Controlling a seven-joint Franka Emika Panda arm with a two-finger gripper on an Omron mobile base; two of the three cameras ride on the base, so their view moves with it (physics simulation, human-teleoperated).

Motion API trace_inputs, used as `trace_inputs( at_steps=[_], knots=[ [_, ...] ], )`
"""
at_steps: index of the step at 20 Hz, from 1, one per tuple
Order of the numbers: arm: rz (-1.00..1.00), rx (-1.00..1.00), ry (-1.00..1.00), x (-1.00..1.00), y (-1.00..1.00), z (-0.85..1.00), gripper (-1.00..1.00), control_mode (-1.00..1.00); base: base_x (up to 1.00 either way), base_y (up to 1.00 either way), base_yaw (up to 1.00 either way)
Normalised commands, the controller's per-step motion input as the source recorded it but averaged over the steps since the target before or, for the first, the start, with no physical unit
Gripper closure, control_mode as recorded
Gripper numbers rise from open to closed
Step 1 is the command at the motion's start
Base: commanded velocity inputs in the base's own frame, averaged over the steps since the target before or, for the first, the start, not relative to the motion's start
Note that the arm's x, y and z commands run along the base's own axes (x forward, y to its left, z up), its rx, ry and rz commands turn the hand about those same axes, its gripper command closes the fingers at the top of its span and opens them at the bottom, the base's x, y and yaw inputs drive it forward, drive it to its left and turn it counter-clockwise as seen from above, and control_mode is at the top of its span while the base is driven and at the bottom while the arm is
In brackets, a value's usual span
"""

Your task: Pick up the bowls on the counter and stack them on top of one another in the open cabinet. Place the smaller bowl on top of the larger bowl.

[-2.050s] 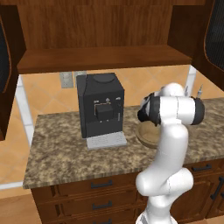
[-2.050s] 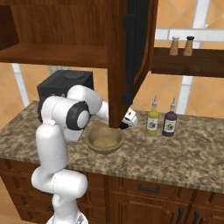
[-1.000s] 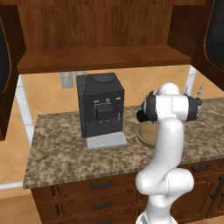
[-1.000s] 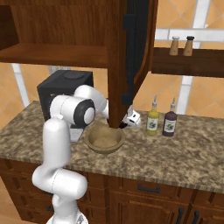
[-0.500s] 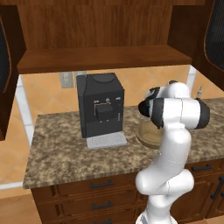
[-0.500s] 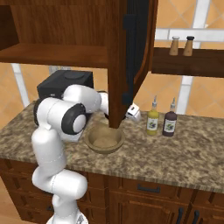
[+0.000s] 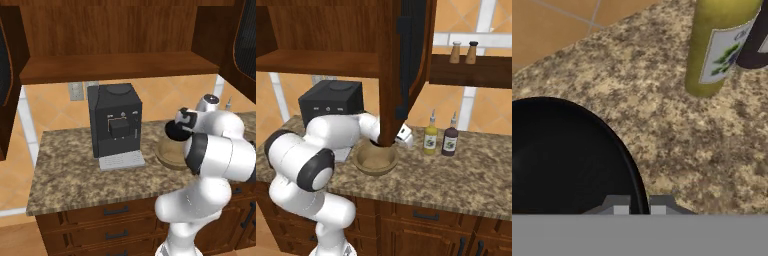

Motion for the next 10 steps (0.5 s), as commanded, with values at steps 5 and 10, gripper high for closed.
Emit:
trace_inputs(
  at_steps=[5,10],
  knots=[
    [0.00,-0.03,0.14,-0.63,0.35,-0.09,1.00,-1.00,0.00,0.00,0.00],
    [0.00,0.00,0.08,0.04,0.33,-0.20,1.00,-1.00,0.00,0.00,0.00]
  ],
)
